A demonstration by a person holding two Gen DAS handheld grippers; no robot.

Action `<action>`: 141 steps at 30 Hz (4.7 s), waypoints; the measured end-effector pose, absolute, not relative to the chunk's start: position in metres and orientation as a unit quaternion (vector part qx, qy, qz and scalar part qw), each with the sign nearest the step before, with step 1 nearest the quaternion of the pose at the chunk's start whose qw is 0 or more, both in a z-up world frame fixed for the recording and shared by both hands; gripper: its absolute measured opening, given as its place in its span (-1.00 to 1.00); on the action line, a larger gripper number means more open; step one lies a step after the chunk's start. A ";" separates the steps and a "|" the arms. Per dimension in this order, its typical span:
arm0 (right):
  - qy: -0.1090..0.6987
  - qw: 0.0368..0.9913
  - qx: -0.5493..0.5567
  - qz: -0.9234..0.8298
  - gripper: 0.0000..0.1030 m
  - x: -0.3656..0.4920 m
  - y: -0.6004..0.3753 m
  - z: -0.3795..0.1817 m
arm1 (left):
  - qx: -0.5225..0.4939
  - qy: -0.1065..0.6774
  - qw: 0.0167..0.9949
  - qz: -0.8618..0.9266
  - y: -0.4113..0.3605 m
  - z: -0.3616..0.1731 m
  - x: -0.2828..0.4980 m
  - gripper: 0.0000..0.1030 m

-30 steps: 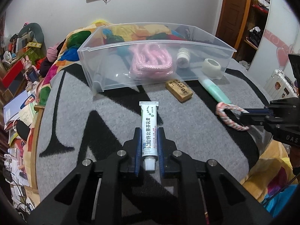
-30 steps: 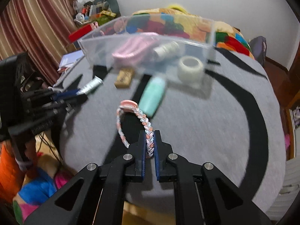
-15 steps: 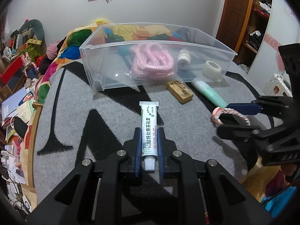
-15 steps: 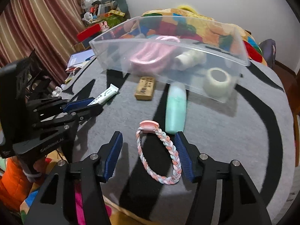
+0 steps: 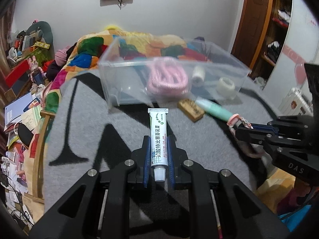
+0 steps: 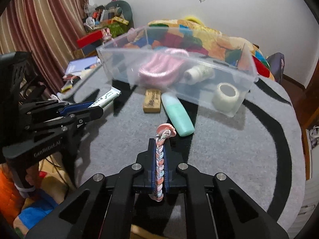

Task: Organize objects
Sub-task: 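Place ointment tube in box with left gripper while right places rope ring, then place wooden eraser in box with left gripper while right places green bottle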

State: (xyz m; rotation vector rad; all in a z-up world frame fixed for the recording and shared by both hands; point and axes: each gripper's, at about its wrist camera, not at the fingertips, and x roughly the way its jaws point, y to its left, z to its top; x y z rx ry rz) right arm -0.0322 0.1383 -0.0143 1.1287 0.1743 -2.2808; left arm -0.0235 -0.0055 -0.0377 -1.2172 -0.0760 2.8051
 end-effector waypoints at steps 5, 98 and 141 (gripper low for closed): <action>0.044 0.300 0.391 -0.869 -0.89 -0.033 0.148 0.017 | -0.367 -0.041 0.047 0.928 -0.014 -0.007 -0.018 -0.71; 0.005 0.297 0.357 -0.885 -0.55 -0.062 0.171 0.033 | -0.380 -0.038 0.052 0.923 0.018 -0.002 -0.058 -0.54; 0.039 0.264 0.324 -0.908 0.14 -0.075 0.154 0.056 | -0.335 -0.028 0.039 0.941 -0.003 0.020 -0.071 0.44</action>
